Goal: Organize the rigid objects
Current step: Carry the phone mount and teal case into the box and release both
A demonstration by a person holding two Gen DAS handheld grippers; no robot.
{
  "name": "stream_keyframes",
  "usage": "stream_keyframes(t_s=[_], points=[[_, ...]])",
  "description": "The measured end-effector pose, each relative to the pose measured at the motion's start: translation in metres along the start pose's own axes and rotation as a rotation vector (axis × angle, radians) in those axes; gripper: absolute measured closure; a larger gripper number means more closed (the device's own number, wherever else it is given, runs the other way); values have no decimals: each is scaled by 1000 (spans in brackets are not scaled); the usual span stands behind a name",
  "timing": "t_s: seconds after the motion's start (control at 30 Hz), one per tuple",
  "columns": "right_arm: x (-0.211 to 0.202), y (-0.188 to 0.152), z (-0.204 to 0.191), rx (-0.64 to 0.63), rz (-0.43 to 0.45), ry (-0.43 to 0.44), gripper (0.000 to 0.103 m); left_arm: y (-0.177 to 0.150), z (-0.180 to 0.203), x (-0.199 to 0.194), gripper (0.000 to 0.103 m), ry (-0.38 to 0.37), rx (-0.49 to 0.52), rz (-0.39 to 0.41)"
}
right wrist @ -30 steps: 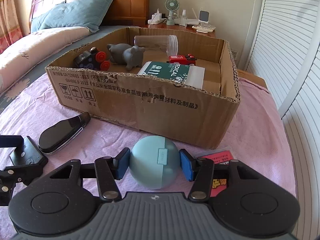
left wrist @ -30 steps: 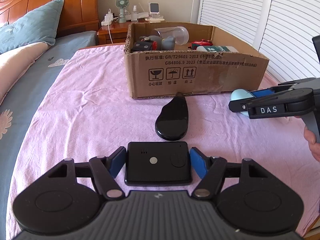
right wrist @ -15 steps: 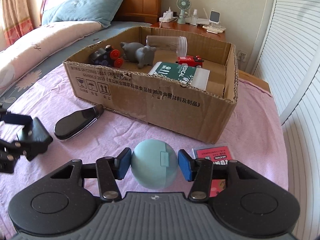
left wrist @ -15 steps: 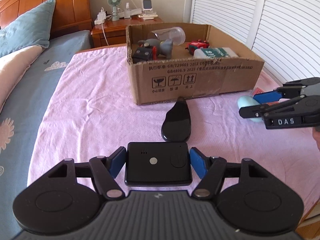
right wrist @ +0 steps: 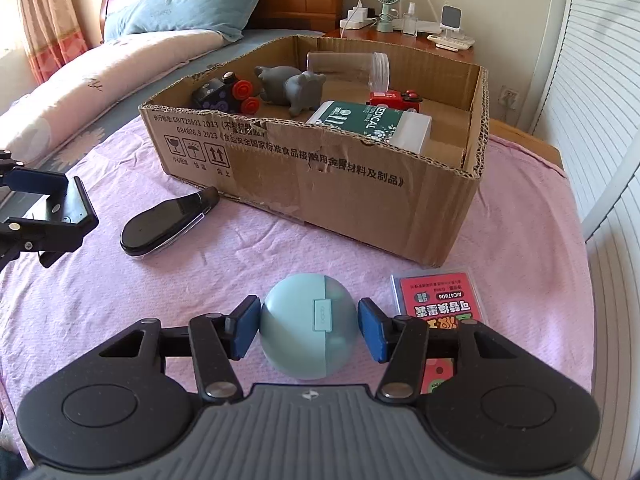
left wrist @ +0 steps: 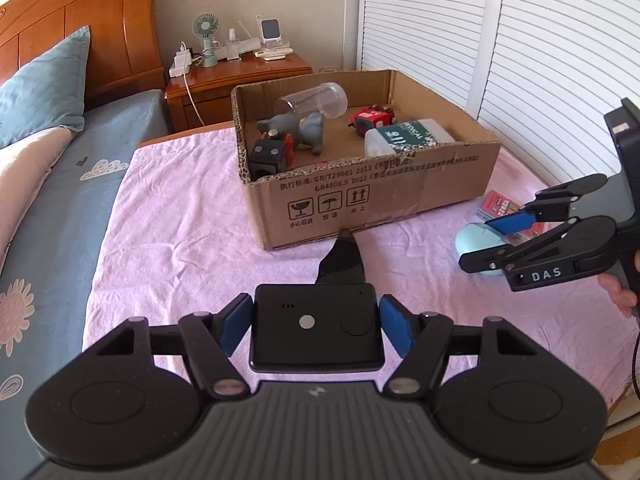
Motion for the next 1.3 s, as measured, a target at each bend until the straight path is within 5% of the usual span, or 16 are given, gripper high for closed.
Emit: stream_keyframes(t_s=[0.33,0.67,0.83,1.07,1.2,1.3], points=[[2,0,-10,-50,-7,-81,45,20,-1,-4,34,-27,8,10],[-27,16,-8,-45,20,-66,46,79,11,4,34,-63,42,80],[-50,32,-2,-45,63,-63,46,112,20,28,34,-82,53,100],[-62,51,10,-30,104,-88,46,128,18,91,34,-13,18,61],[-60,57,15,-13,109,-93,46,126,12,101,14,2,-38,71],[-58,63,20,-4,114,-94,46,124,11,91,11,-16,-59,96]])
Point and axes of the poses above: each gripper's, at about its wrist camera, not at the fingertips, and x roughly the way its jaws point, z to its right, y to its top, the point moved 3 cm from there along x, roughly the way its jaws point, and after that the axes turned 3 degrees about z, right-handed, at the moved point
